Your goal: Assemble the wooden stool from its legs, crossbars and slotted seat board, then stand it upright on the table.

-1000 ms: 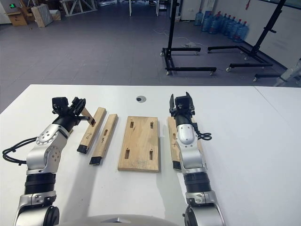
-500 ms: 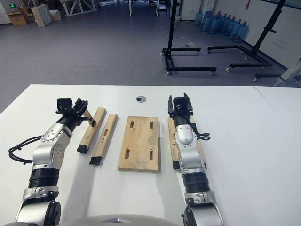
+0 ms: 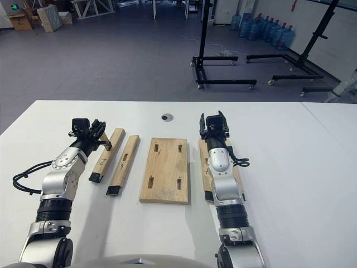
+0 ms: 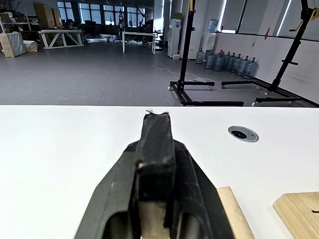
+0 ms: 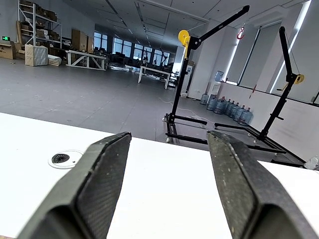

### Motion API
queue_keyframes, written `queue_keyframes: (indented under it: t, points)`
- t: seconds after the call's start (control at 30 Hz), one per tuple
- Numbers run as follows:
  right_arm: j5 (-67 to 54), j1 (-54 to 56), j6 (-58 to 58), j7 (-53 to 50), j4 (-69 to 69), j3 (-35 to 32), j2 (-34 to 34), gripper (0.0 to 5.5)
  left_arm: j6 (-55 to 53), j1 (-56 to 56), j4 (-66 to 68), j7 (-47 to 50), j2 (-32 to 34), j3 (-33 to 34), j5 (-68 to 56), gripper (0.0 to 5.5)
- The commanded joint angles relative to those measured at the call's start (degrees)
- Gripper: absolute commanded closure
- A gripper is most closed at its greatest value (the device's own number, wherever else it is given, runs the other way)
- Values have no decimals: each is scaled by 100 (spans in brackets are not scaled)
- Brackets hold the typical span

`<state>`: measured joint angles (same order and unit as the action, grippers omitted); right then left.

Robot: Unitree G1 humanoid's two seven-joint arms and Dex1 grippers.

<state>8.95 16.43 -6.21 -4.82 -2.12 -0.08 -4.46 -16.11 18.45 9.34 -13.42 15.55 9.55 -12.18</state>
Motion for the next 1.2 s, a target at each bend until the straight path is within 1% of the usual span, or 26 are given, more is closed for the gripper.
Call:
queue_keyframes:
  t: [0.03,0.4,0.67,0.7,0.83,1.0,1.2]
  points:
    - [-37,129,-81,55,-33,-21,-33,273,-11,-75,74,-56,29,-200,186,509]
    - [-17,140,-58,34,-41,-71,-108,273,-233,-871,-357,-63,-45,-478,312,509]
    - [3,201,-10,67,-118,5,-126,273,-251,-760,-225,43,-47,-506,366,509]
    - [3,203,-6,74,-125,10,-132,273,-238,-735,-244,54,-67,-475,330,480]
    - [10,201,-7,91,-130,22,-156,273,-197,-588,-347,73,-78,-432,312,427]
    - [9,227,24,72,-116,-13,-166,273,-285,-383,-534,148,-46,-203,206,350]
    - [-17,228,61,89,-114,10,-123,273,-804,162,-1102,45,162,91,-118,345]
